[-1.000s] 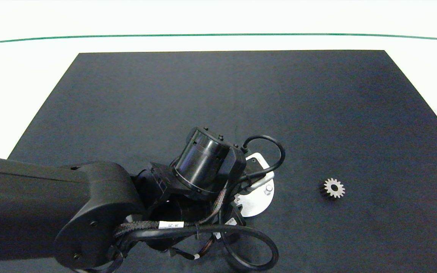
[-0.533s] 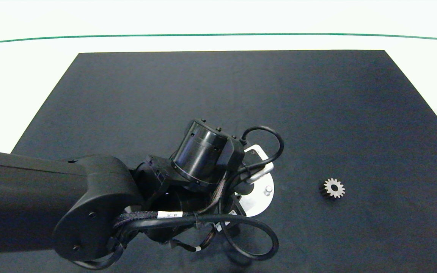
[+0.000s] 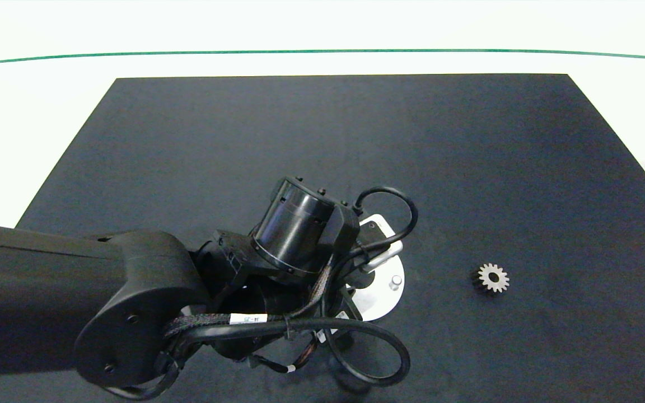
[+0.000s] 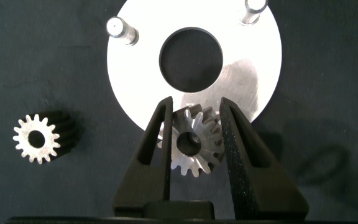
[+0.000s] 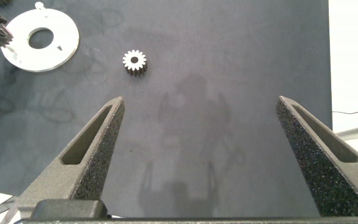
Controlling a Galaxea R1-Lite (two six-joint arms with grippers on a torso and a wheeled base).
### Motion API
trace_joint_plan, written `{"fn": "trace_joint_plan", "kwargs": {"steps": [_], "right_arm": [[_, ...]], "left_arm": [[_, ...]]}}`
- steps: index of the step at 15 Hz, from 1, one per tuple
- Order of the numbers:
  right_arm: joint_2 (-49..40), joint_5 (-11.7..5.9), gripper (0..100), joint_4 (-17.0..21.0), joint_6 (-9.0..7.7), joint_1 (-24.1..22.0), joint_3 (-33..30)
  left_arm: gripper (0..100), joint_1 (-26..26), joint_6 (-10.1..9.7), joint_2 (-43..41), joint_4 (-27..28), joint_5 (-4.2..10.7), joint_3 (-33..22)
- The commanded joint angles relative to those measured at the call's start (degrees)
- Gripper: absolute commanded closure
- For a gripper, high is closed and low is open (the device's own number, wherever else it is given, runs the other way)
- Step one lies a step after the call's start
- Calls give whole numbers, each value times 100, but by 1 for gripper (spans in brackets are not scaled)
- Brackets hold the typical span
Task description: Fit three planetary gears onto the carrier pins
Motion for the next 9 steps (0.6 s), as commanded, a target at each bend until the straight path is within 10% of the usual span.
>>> {"fn": "trace_joint_plan", "kwargs": {"steps": [1,2,9], "right_arm": [[22,-2,0,17,-7,2,-30],[22,-2,0,17,-7,2,-39],[74,7,0,17,-7,2,-30]], "left_arm": [[87,-19,-25,-2,0,10,16],[0,-27,-33,-2,0,10,16],[0,-27,-33,-134,246,10,-125]]}}
